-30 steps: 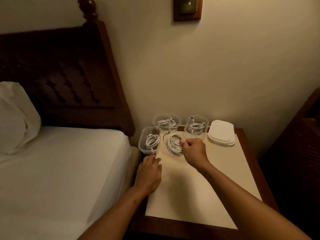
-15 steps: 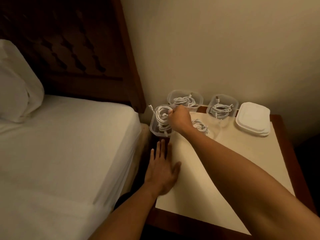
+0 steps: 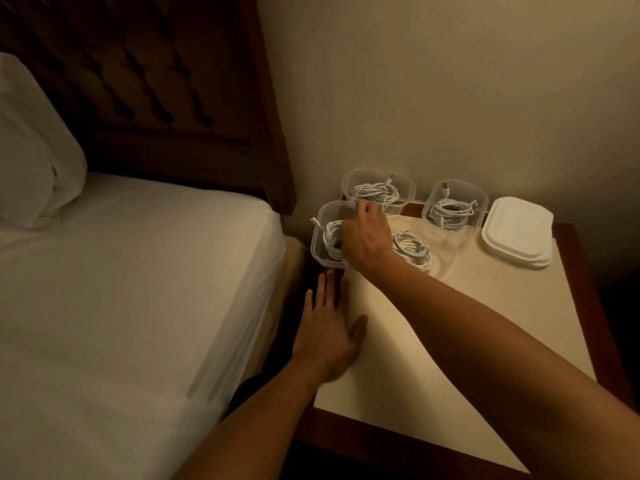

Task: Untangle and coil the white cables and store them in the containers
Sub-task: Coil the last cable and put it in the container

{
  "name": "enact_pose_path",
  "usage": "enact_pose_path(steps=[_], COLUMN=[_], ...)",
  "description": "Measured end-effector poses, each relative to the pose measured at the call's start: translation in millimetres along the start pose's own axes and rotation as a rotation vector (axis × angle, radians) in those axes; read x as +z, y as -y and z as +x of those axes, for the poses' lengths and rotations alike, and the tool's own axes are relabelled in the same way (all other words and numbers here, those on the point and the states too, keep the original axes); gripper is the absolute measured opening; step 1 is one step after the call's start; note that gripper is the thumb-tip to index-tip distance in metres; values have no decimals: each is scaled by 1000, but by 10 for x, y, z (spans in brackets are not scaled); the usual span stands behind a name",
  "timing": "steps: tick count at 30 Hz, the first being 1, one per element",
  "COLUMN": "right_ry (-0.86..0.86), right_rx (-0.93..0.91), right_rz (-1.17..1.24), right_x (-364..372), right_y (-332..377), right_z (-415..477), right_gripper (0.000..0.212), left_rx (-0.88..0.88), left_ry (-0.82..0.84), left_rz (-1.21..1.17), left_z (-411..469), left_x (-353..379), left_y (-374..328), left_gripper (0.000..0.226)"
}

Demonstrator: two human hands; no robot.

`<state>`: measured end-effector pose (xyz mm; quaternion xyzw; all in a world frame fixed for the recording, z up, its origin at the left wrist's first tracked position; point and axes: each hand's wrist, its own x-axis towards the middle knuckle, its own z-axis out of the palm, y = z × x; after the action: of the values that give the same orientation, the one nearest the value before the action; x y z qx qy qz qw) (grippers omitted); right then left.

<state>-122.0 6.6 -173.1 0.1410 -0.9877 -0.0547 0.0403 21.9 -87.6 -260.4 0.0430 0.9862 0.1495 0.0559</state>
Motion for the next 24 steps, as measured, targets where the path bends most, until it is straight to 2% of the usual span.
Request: enact_pose_path(steps=[3,8,11,14,16,20,24], right_ry=[38,69,175,131,139,336,351], right_rx=[-64,-300,-224,-182,-136,-130,-194], right_rz=[-62,-79,-51,-21,16,64,181], right_x=[-8,96,120,68,46,77,43], right_y=[-5,-15,-14,-9,-14,-12,-96], right_z=[-29,-154,-193,-203,-186,-186,-204], right_gripper=[39,54,69,52,51,76,91], left_rx=[-1,12,16,10,9,18,28], left_ry=[-10,-22,-30,-40,-47,-57,-60], left_rz=[-38,-32,-41,-51,-53,-72,-63], left_z=[-14,-3,-7,-23,-21,-17,-12], left_x=[-1,12,12,9,8,30,28], left_y=[9,0,3,5,7,19,14], left_gripper=[86,86,85,84,84,83,83])
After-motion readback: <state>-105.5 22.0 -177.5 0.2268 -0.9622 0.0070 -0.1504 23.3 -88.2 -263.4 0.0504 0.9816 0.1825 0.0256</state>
